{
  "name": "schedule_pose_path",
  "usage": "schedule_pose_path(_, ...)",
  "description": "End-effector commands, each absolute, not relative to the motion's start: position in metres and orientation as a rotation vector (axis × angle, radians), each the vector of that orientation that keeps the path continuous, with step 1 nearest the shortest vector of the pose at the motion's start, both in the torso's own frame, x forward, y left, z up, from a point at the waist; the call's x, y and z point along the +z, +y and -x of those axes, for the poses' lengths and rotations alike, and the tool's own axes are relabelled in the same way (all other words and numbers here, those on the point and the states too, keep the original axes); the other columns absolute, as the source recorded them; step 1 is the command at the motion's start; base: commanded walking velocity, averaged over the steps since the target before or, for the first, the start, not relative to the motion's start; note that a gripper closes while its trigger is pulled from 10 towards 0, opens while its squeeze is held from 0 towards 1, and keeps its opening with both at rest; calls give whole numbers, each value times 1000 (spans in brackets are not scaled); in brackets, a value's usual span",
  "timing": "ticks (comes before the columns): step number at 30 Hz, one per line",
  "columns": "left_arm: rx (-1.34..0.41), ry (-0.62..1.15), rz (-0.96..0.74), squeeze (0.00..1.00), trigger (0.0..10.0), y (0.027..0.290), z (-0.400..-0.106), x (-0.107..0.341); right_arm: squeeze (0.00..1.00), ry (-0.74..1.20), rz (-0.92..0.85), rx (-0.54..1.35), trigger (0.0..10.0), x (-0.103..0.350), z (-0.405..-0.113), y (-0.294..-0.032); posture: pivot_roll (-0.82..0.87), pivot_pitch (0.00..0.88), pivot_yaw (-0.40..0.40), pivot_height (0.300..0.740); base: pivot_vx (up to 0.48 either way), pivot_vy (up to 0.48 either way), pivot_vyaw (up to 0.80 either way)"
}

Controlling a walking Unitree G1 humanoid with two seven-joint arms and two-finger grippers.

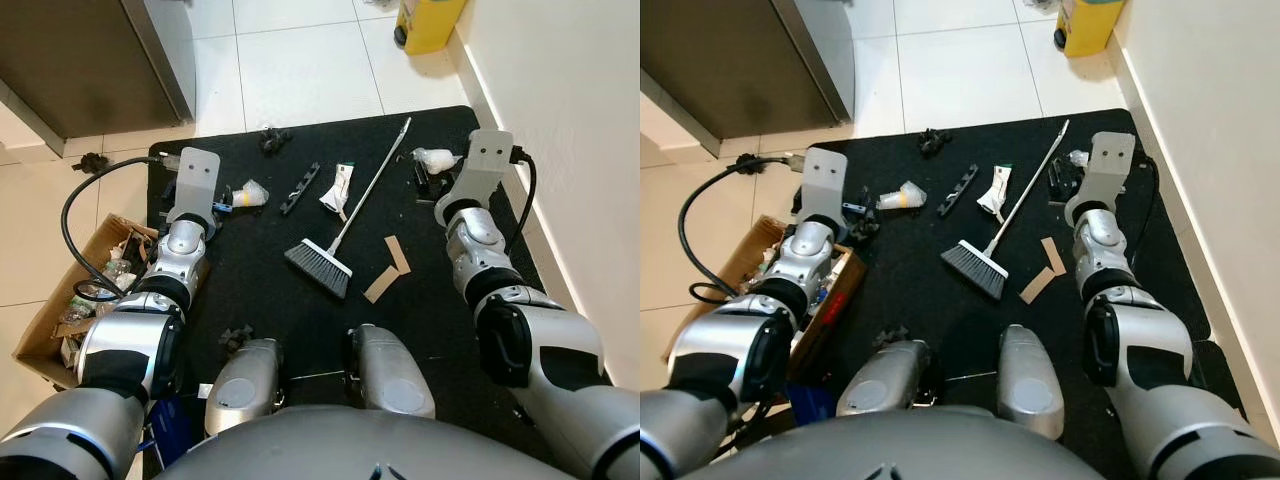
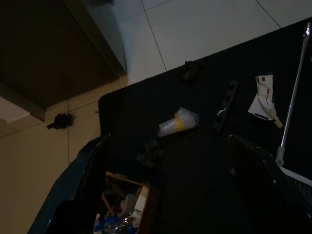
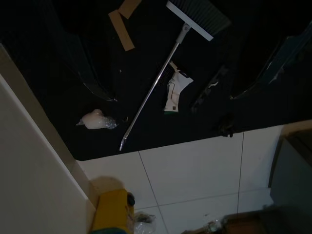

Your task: Sweep floor

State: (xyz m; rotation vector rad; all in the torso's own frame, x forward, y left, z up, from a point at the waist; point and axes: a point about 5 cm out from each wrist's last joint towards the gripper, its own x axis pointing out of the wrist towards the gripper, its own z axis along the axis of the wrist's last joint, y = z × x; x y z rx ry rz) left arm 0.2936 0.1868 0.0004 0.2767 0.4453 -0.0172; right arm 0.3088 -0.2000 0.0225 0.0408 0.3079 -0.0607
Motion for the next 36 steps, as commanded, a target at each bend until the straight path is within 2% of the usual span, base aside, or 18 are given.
schedule_pose_path(1, -28, 460, -270, 0, 10000, 185, -293, -1, 0, 317, -33, -75, 10000, 21, -307, -205, 36, 0, 32, 740, 0, 0, 0)
schedule_pose_path(28, -17, 438, -271, 0, 10000, 180, -290, -3, 0, 328, -57, -88, 10000, 19, -304, -213, 52, 0, -23, 740, 0, 0, 0)
schedule_pose_path(36, -9, 436, -269, 0, 10000, 181, -289, -4, 0, 329, -68, -82, 10000, 19, -303, -214, 51, 0, -14, 740, 0, 0, 0)
